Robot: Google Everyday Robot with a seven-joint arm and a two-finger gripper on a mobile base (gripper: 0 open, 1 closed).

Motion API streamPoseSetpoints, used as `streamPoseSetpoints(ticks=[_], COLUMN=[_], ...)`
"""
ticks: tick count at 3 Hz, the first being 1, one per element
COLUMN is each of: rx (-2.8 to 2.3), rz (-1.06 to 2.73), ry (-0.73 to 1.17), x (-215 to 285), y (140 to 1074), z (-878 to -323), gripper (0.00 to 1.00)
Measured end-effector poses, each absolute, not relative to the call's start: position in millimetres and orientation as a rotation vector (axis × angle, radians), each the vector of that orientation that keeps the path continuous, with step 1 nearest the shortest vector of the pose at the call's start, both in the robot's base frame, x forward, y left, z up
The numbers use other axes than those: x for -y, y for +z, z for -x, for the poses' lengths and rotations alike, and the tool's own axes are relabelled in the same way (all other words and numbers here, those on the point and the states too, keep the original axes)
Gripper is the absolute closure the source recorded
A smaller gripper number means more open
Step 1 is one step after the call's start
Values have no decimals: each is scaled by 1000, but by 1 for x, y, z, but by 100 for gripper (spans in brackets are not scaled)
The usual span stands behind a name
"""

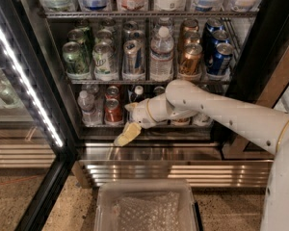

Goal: Pick coke can from bottom shelf of fridge

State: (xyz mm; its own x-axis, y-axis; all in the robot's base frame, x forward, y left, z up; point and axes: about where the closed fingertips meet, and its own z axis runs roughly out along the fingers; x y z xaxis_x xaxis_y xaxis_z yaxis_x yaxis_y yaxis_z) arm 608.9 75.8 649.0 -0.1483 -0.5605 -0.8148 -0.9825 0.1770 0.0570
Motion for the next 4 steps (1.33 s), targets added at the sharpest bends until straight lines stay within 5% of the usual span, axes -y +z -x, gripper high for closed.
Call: streamPoseSetpoints(ticks=[3, 4], rx=[-1782, -1781], rz=[1416, 1417], ry=[838, 839], x=[-108, -110], y=[627, 627], z=[-616, -616], gripper=[0, 19])
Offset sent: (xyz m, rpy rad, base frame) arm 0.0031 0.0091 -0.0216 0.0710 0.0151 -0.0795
